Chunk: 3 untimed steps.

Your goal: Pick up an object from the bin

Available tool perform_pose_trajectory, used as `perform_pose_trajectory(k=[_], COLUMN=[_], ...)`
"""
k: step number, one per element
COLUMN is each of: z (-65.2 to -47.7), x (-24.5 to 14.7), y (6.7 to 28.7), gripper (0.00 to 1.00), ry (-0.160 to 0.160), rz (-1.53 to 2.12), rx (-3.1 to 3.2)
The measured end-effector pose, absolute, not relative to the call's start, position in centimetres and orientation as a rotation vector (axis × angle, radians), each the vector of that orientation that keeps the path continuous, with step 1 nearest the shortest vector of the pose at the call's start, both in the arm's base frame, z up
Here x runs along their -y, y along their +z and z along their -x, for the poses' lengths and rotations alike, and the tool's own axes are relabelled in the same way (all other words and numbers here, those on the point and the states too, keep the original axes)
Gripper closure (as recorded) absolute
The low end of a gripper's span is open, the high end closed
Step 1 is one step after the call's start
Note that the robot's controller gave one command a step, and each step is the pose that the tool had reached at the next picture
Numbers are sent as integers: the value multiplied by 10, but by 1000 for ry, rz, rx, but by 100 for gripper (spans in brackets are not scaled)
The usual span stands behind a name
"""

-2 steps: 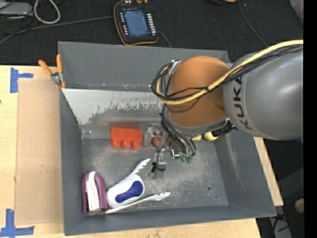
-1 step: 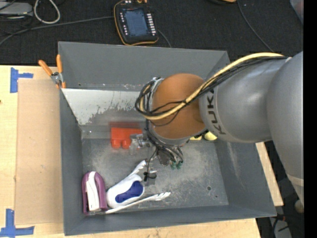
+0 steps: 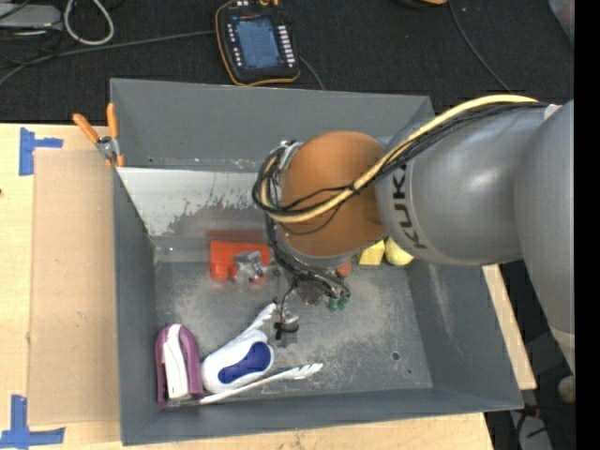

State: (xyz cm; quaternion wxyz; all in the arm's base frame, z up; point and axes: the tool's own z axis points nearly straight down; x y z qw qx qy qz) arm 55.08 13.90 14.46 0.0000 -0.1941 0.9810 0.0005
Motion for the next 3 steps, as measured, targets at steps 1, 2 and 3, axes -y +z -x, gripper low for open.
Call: perform_pose_trajectory(k=[1, 2, 3], z=[-547, -555, -553], x=[-146, -146, -140], y=[110, 70, 70], gripper=[0, 0, 100], ry=[2, -3, 3], rz=[857, 1244, 1120], rx=[-3032, -2883, -2944])
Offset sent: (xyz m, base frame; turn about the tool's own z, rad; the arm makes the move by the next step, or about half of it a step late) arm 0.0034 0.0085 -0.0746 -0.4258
